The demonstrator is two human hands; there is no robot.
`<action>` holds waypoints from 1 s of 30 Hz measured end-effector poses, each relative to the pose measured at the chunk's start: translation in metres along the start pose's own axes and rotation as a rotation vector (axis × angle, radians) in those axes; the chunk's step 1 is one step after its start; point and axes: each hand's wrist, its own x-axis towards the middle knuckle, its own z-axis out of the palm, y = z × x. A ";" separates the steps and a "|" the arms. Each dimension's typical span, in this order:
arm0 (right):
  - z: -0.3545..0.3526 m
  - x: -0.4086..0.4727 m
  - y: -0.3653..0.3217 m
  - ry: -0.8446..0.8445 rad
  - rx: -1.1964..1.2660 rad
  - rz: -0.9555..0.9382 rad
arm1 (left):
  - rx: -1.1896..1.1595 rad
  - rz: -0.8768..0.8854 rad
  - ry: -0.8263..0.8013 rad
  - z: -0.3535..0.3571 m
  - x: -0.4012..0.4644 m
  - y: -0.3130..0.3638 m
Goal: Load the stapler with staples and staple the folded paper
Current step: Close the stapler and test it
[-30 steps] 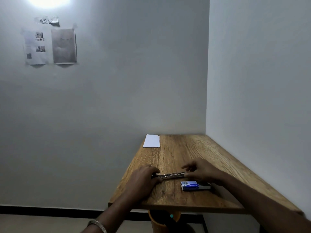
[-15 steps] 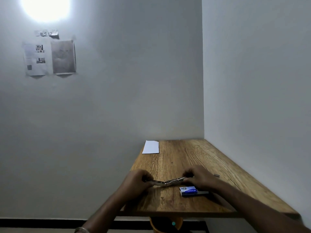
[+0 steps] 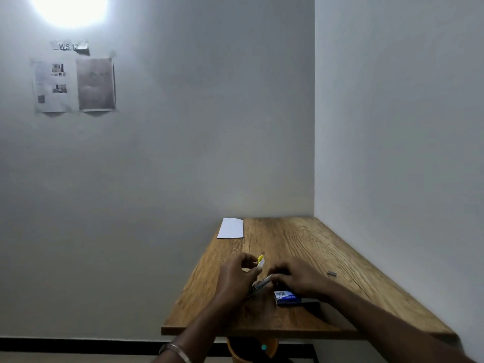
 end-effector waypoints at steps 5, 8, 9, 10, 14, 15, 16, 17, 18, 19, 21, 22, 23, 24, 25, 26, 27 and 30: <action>0.001 -0.004 -0.001 0.031 0.086 0.037 | 0.073 0.036 -0.040 0.006 -0.003 -0.010; 0.001 -0.003 -0.001 0.033 0.135 0.070 | 0.056 0.035 -0.102 0.005 -0.004 -0.012; 0.001 -0.002 -0.001 0.034 0.153 0.086 | 0.060 0.032 -0.101 0.005 -0.004 -0.012; 0.001 -0.001 -0.001 0.043 0.173 0.096 | 0.068 0.026 -0.093 0.006 -0.004 -0.012; 0.003 0.002 -0.002 0.155 0.327 0.111 | 0.004 -0.011 -0.078 0.006 -0.002 -0.012; 0.003 0.003 -0.004 0.185 0.370 0.119 | -0.046 -0.028 -0.095 0.005 -0.002 -0.011; 0.003 0.005 -0.007 0.206 0.410 0.129 | -0.105 -0.048 -0.121 0.003 -0.002 -0.010; 0.003 0.006 -0.010 0.213 0.447 0.140 | -0.170 -0.070 -0.148 0.000 -0.003 -0.008; 0.003 0.008 -0.013 0.203 0.482 0.154 | -0.236 -0.091 -0.173 -0.002 -0.004 -0.007; 0.003 0.010 -0.016 0.177 0.515 0.172 | -0.295 -0.109 -0.190 -0.005 -0.004 -0.005; 0.004 0.015 -0.021 0.096 0.627 0.227 | -0.390 -0.139 -0.209 -0.009 -0.003 -0.005; 0.006 0.018 -0.024 0.060 0.726 0.263 | -0.432 -0.156 -0.223 -0.011 -0.004 -0.004; 0.008 0.020 -0.027 0.036 0.838 0.295 | -0.472 -0.171 -0.242 -0.013 -0.004 -0.004; 0.010 0.021 -0.029 0.022 0.935 0.318 | -0.504 -0.182 -0.261 -0.013 -0.003 -0.004; 0.013 0.022 -0.031 0.010 1.004 0.327 | -0.527 -0.187 -0.272 -0.014 -0.003 -0.004; 0.015 0.023 -0.032 -0.003 1.053 0.326 | -0.536 -0.186 -0.274 -0.014 -0.002 -0.004; 0.017 0.024 -0.033 -0.018 1.088 0.316 | -0.536 -0.182 -0.269 -0.015 -0.002 -0.005; 0.020 0.026 -0.033 -0.032 1.135 0.277 | -0.499 -0.164 -0.233 -0.014 0.000 -0.008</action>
